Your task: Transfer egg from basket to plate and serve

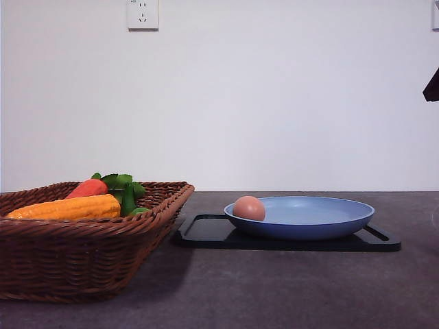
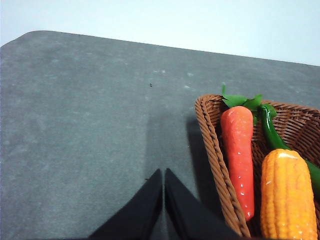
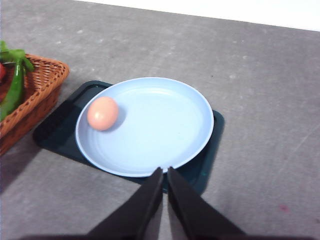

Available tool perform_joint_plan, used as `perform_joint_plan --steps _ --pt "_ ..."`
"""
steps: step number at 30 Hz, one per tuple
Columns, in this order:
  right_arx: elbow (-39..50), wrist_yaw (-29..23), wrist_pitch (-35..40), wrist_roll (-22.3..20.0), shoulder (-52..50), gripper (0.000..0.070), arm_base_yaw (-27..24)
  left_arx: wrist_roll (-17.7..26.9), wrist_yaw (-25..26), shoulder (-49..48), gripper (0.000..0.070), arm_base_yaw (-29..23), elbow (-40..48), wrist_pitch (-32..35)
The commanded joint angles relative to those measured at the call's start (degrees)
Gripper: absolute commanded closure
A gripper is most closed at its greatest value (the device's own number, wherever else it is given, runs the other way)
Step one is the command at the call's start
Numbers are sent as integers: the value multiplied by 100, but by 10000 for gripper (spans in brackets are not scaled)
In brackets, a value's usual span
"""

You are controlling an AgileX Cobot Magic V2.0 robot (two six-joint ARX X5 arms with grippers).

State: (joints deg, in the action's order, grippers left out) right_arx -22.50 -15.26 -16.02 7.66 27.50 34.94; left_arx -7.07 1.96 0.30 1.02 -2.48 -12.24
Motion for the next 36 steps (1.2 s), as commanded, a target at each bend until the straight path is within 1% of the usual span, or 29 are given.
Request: perform_joint_plan --steps 1,3,5,6,12,14,16,18,20,23,27,30,36 --pt "-22 -275 39 -460 -109 700 21 -48 94 -9 700 -2 90 -187" --pt "23 -708 34 -759 -461 700 -122 -48 94 -9 700 -2 90 -187" --pt "103 -811 96 -1002 -851 700 -428 -48 93 -9 700 -2 90 -187" --pt "158 -744 146 -1024 -1054 700 -631 -48 90 -9 700 -2 90 -187" --pt "780 220 802 -961 -2225 700 -2142 -48 94 -9 700 -4 90 -187" --pt "1014 767 945 -955 -2513 700 -2567 -48 98 -9 700 -4 90 -187" --pt "1226 1357 1019 -945 -2711 700 -2889 -48 98 -9 700 -3 90 -187" --pt "1395 1732 1023 -918 -2729 700 -3125 -48 98 -9 700 -3 90 -187" --pt "1545 2009 1000 -866 -2725 700 -3270 -48 98 -9 700 -2 90 -186" --pt "1797 2304 999 -736 -2729 700 -3357 -48 98 -7 700 -4 90 -187" --pt "2101 2322 982 -505 -2729 700 -3368 -48 98 -7 700 -3 90 -187" --pt "2188 2317 648 -334 -2727 700 -3366 -48 98 -7 700 -2 90 -187" --pt "2175 2254 823 -332 -2729 700 -3362 -48 98 -7 700 -2 90 -186"
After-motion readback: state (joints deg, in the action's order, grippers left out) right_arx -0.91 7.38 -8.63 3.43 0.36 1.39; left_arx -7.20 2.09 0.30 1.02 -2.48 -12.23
